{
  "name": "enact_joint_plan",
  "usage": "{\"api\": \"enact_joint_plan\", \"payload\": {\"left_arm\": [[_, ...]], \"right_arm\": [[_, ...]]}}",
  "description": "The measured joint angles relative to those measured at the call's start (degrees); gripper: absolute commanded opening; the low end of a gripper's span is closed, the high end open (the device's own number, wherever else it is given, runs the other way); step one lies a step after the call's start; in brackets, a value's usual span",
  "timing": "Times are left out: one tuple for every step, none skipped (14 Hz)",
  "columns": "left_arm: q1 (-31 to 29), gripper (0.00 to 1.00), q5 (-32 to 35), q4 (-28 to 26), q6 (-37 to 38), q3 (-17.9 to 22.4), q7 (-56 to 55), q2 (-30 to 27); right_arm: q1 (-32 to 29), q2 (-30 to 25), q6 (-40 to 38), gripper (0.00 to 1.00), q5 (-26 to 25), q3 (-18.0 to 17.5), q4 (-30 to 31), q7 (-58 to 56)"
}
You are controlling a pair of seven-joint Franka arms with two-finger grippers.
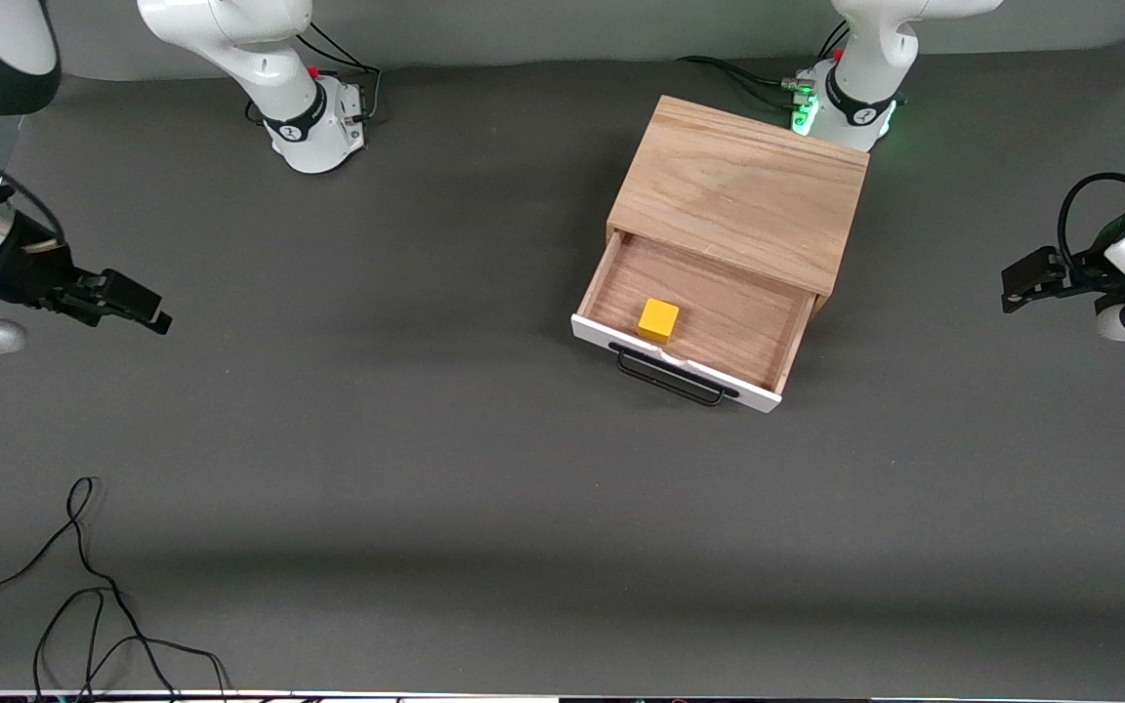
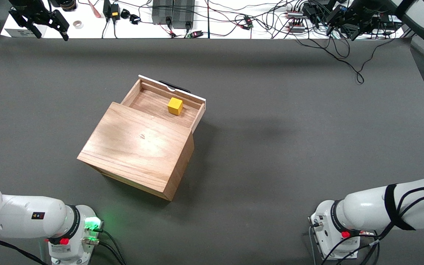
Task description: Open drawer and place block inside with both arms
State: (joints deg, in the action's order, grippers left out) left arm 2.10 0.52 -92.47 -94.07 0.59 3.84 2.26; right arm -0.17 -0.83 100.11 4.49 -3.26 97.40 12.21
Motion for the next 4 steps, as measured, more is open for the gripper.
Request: {"api": "enact_joint_plan", "payload": {"left_arm": [[0.0,1.0,-0.7,0.0,0.0,0.0,-0.2,0.0],[0.0,1.0,-1.0,0.0,0.0,0.0,-0.4,0.0],[0.0,1.0,-1.1,0.0,0.0,0.0,-0.4,0.0],[0.0,1.0,-1.1,0.0,0.0,0.0,-0.4,0.0]], "right_arm": [[-0.3,0.0,0.0,1.0,-0.3,-0.8,0.2,-0.1],[-0.3,0.0,-0.1,1.0,-0.4,-1.0,0.3,-0.4],[-0.3,0.0,-0.6,1.0,-0.4,-1.1,0.2,-0.9],[-0.3,0.0,-1.8,1.0,-0.4,-1.2,0.2,-1.4]]}}
